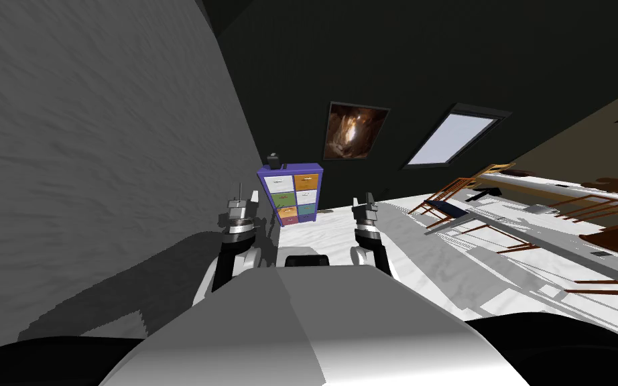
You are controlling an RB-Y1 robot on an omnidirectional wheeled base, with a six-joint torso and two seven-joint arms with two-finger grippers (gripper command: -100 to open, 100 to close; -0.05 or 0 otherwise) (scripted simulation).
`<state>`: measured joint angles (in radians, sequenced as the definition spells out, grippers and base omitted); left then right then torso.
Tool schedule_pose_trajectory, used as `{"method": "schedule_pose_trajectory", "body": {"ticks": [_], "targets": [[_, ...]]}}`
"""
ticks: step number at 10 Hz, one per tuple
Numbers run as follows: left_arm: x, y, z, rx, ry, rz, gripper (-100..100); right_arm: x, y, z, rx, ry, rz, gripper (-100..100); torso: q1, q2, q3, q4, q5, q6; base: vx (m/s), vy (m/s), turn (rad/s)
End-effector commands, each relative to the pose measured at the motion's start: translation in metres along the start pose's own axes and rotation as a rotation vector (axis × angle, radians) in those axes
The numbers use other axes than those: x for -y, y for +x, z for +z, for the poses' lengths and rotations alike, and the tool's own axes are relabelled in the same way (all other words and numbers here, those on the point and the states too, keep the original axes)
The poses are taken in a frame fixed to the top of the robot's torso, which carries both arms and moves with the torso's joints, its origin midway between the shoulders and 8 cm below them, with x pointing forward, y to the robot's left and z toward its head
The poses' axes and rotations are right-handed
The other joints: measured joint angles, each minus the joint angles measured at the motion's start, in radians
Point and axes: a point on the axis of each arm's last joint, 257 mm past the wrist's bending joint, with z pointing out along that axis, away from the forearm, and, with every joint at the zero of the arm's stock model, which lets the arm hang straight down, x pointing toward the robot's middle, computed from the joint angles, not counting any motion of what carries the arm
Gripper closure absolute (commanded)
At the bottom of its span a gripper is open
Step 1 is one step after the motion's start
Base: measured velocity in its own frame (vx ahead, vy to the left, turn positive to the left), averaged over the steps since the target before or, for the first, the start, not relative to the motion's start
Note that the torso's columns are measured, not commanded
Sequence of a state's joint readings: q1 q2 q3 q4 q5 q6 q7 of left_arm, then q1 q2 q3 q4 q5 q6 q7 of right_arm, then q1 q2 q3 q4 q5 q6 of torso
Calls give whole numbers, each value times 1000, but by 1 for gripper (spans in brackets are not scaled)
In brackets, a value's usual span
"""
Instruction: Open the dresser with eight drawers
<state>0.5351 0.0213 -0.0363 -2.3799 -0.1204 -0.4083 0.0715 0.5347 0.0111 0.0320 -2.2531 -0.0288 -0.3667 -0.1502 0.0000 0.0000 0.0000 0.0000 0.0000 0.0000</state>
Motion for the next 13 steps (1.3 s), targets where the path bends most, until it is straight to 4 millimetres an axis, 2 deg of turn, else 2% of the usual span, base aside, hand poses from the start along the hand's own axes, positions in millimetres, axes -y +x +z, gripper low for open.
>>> {"method": "schedule_pose_trajectory", "body": {"ticks": [1,9,10,11,13], "targets": [[0,0,0,0,0,0,0,0,0,0,0,0,0,0,0,40,-82,41,0,0,0,0,0],[0,0,0,0,0,0,0,0,0,0,0,0,0,0,0,618,-1234,617,0,0,0,0,0],[-9,6,-2,-40,-13,14,-100,0,0,0,0,0,0,0,0,691,-1382,691,0,0,44,-17,6],[-14,8,-4,-56,-21,19,-100,0,0,0,0,0,0,0,-1,723,-1452,724,0,0,67,-44,9],[-28,11,-8,-82,-41,28,-100,0,0,0,0,0,0,0,-2,734,-1477,736,-1,0,95,-66,8]]}}
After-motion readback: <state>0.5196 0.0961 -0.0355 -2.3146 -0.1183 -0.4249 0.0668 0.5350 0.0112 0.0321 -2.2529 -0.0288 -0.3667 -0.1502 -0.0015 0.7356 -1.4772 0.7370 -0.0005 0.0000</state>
